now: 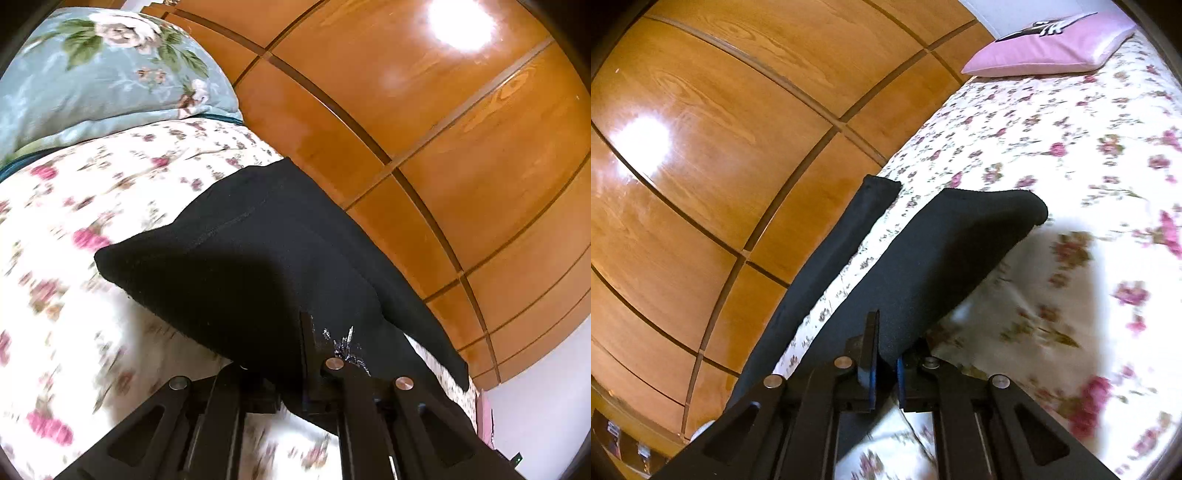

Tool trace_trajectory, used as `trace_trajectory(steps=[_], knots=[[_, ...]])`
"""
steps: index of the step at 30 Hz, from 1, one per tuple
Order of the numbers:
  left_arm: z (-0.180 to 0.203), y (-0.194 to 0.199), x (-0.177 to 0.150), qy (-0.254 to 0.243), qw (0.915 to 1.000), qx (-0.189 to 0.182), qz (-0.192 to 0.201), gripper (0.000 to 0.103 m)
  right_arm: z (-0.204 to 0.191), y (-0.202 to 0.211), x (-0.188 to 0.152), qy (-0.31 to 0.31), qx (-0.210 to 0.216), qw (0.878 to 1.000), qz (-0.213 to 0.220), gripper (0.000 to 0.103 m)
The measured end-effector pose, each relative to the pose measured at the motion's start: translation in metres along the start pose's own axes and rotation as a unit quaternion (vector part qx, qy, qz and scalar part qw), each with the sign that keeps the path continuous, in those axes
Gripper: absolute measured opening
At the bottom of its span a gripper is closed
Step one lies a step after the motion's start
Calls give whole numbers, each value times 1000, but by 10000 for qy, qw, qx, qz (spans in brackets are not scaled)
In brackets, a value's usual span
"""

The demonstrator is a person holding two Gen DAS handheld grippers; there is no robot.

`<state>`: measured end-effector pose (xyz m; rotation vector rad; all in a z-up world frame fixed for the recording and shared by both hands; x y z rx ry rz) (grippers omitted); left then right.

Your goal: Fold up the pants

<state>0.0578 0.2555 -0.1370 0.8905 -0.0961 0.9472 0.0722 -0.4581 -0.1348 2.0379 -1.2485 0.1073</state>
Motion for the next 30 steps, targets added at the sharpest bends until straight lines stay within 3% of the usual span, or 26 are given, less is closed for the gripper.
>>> trace_trajectory(steps=[5,9,12,13,16,18,21,24,25,30], knots=[[-20,18,-38,-74,9997,208,-77,6,13,17,-14,-14,-144,9999,-78,7],[-32,10,-47,70,9998,156,-110,7,37,12,-27,-278,-196,9990,-293,8],[-28,10,-42,-201,9987,471,15,25,45,9,-27,-519,77,9982,-273,11],[-28,12,-38,-245,9982,536,130,31,45,10,-26,-511,93,9983,-258,13],[-36,15,-23,-17,9974,654,312,37,46,16,-18,-508,109,9986,-101,37],[-48,13,-14,275,9975,582,279,37,49,19,-8,-650,134,9978,89,39],[-58,9,-7,491,9976,431,230,36,61,15,10,-911,63,9957,178,37],[-58,9,-8,381,9965,724,195,8,59,7,19,-761,-254,9967,79,19],[-57,12,-8,396,9966,698,210,7,56,4,22,-564,-466,9973,-24,10],[-51,39,-10,467,9969,509,371,6,51,25,29,-362,-517,9977,266,9]])
Point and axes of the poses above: each gripper's, at about its wrist camera, not at the fingertips, and y roughly against the way its jaws point, z to its right, x to its top, the point moved 6 cm from there along -y, roughly the way its jaws point, and after that the axes turned 8 degrees about -z, right-handed, at the moved point
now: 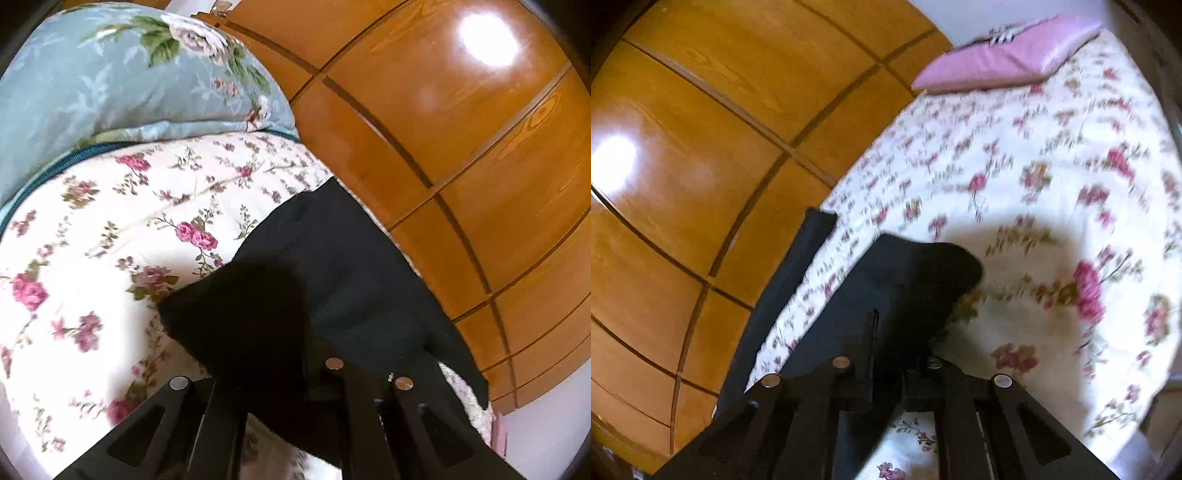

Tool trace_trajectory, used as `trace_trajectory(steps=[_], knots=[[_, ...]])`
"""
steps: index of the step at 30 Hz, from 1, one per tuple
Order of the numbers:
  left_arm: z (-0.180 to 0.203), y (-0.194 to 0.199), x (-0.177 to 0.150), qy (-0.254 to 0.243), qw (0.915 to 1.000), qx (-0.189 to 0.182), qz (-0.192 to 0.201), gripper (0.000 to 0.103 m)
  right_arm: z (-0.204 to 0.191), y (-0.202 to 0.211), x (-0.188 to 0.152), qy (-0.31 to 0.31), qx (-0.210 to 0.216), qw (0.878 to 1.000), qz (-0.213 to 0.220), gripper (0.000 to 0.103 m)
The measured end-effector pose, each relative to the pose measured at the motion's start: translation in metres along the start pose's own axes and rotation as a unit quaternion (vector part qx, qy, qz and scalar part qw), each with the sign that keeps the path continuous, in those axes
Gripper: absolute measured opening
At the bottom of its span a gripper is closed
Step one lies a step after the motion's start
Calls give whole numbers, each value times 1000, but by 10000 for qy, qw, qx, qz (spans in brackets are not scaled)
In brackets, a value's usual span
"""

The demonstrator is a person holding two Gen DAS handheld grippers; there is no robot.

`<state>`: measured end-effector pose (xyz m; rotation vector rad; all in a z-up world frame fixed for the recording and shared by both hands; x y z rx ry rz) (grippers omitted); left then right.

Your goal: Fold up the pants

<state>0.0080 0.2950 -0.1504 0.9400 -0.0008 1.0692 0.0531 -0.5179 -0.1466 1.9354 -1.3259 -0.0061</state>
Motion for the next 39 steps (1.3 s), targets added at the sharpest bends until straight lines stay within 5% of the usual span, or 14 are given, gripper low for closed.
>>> trace_trajectory(steps=[10,12,17,21,25,33,39], knots=[[-16,-6,-19,-238,9986,463,-65,10,23,-6,-9,113,-472,9988,68,8],[-14,-6,-19,-409,9976,561,2,17,21,-5,-8,184,-612,9980,23,11],[-23,18,-4,-286,9954,834,376,32,11,19,-1,359,-1409,9882,478,47],[-44,38,16,250,9920,1003,730,34,-6,46,3,636,-1608,9796,1019,49],[-41,44,31,389,9927,790,828,34,-43,52,1,1144,-1489,9755,1146,49],[38,-18,37,-378,9986,343,147,35,-127,-22,-48,2001,-387,9790,4,50],[82,-77,41,-899,9941,498,-349,36,-157,-81,-96,2236,19,9712,-819,50]])
Point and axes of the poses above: each gripper's, at about its wrist camera, not at the fingertips, and y roughly against the way its jaws point, z to its right, x to its top, the point moved 6 cm from there along -y, roughly the way its jaws point, and after that the axes turned 8 degrees about -z, right-handed, at the moved point
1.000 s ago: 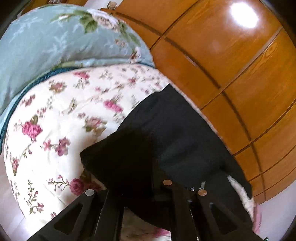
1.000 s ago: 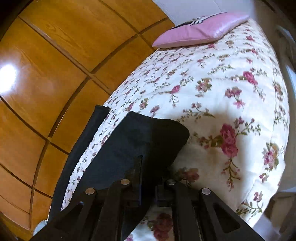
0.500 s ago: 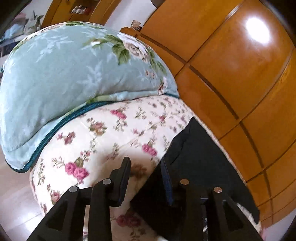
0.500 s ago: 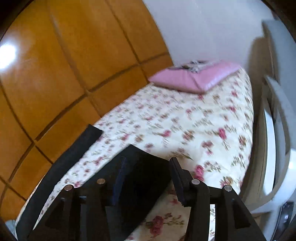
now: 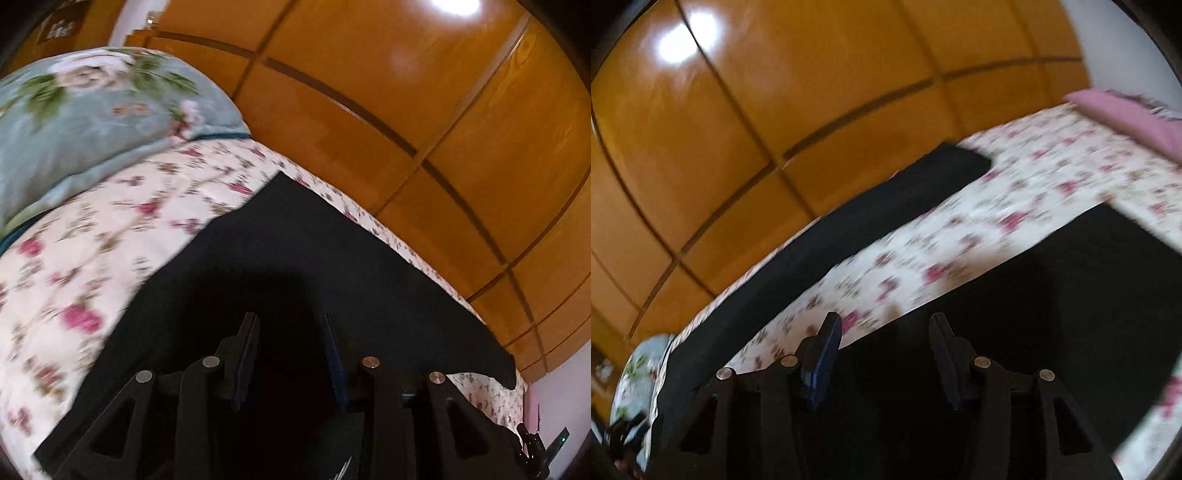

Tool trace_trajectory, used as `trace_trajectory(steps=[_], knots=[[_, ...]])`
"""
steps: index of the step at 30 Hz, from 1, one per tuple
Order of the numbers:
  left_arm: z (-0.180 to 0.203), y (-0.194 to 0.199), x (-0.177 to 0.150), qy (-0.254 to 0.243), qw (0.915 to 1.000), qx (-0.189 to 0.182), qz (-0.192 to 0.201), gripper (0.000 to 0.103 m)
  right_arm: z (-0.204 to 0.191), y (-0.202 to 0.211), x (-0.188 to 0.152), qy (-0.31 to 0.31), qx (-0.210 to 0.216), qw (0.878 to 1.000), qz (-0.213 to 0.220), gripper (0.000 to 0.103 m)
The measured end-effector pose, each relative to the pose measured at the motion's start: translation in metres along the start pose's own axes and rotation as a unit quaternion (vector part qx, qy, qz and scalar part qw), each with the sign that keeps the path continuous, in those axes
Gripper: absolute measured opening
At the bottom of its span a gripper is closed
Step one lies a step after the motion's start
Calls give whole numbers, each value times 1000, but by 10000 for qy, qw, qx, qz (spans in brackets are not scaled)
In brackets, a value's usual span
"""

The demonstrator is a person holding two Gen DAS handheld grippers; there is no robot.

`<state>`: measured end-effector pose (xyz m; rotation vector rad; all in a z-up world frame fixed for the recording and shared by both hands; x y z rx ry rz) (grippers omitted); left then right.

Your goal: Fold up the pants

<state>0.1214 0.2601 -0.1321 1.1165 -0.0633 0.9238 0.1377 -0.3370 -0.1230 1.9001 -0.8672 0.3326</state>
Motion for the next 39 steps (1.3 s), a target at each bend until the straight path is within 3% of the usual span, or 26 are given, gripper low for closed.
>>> trace_trajectory(steps=[3,8,11,16,19,23,25,28,33,39], knots=[[15,-24,11,-118,9999,15,2,36,-2,-28,3,-208,146,9993,-290,50],[25,-64,16,-540,9980,316,-19,38,22,-59,44,-1006,264,9940,-341,50],[23,-67,15,-465,9989,-10,-20,47,44,-76,71,-1482,294,9882,-264,50],[19,-68,14,-349,9988,-334,69,48,76,-110,109,-2056,364,9779,-67,50],[20,-68,13,-397,9986,-340,80,51,92,-122,124,-2577,500,9646,245,39],[21,-70,14,-429,9983,-387,83,54,92,-137,137,-2521,393,9667,195,18],[20,-69,15,-376,9982,-466,83,54,90,-134,139,-2428,322,9693,200,15],[18,-70,15,-352,9981,-501,76,54,83,-112,141,-2250,210,9730,476,13],[18,-70,14,-313,9979,-562,68,54,78,-70,135,-1764,-318,9814,685,12],[17,-71,14,-294,9979,-578,50,54,108,-84,100,-2116,-561,9756,172,13]])
Point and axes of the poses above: each gripper's, at about its wrist camera, not at the fingertips, and y roughly against the way its jaws point, z to its right, x to its top, the point moved 6 cm from there along -y, roughly the way its jaws point, and after that the axes turned 8 degrees about -z, right-handed, at the moved point
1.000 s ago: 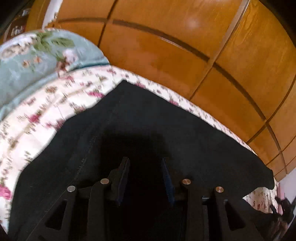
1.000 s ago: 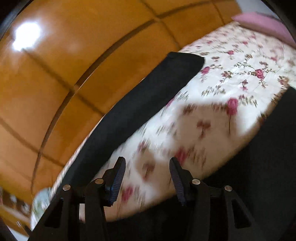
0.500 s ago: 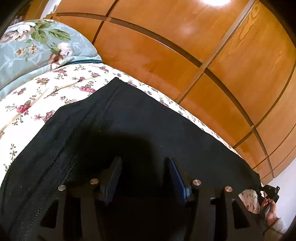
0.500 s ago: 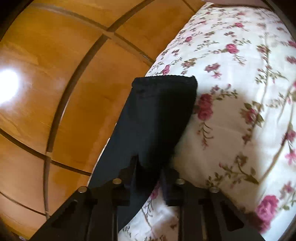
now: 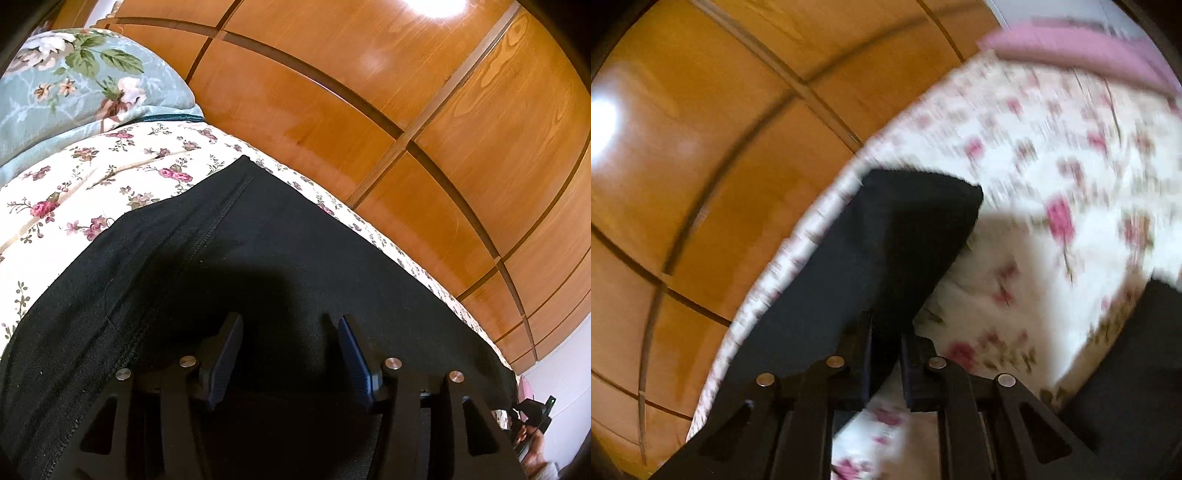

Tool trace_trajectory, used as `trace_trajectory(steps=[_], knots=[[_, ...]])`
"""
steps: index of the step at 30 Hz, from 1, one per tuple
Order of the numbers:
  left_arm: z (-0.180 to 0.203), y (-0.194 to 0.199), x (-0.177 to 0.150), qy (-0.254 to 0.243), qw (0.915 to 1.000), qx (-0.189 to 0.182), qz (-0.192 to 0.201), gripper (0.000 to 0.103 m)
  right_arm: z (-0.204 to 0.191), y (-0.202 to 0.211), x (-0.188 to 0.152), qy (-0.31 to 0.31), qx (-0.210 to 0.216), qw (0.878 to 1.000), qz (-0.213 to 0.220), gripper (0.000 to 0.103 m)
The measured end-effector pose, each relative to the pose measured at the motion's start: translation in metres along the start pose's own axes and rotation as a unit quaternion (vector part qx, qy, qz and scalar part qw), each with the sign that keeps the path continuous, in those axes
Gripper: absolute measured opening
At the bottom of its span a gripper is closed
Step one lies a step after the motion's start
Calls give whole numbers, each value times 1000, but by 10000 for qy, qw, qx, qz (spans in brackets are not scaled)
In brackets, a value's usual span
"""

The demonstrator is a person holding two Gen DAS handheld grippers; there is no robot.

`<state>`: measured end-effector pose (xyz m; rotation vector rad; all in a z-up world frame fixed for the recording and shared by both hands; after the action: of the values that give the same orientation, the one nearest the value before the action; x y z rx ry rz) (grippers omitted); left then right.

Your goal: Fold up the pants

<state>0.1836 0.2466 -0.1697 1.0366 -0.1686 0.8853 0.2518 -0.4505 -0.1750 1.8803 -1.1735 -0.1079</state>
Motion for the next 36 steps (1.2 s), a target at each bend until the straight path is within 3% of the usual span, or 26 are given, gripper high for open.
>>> trace_trajectory(steps=[2,5,8,11,15,20,25,29,31,33,35,36], knots=[[0,0,0,12,10000,8,-14,54,-1,5,-2,19,43,9999,109,25],[4,-2,2,-37,9997,196,-114,54,-8,28,-8,125,-433,9984,332,36],[15,-3,9,-230,9976,555,-346,55,-23,47,-23,292,-400,9976,474,40],[26,-3,31,-304,9982,324,-401,55,-50,45,-53,1186,-271,9921,322,40],[25,-11,77,-497,9951,822,-238,55,-85,12,-91,2257,-98,9741,-143,43],[1,-40,127,-612,9847,1595,-341,55,-85,2,-93,2299,-201,9729,-147,52],[-14,-72,154,-484,9828,1696,-548,55,-81,-1,-91,2220,-113,9749,-160,53],[-19,-100,156,-575,9804,1676,-860,54,-84,-3,-94,2267,-181,9737,-125,53],[-16,-102,155,-701,9796,1769,-651,53,-83,-1,-95,2260,-171,9739,-114,53],[-13,-106,151,-870,9758,1908,-617,45,-82,-1,-95,2236,-139,9745,-102,53],[-5,-106,148,-1128,9718,1972,-626,22,-82,-1,-95,2208,-125,9752,-93,53],[-1,-105,147,-1220,9714,1941,-619,15,-82,-2,-95,2215,-143,9750,-87,53]])
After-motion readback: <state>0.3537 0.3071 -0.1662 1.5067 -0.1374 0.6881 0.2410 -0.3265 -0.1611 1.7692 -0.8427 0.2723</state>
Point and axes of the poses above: each gripper's, at about its wrist camera, not at the fingertips, and y roughly against the way its jaws point, z to its right, x to its top, the point moved 6 cm from there along -y, roughly the way its jaws point, and after that the axes turned 8 degrees about -z, right-handed, at the moved point
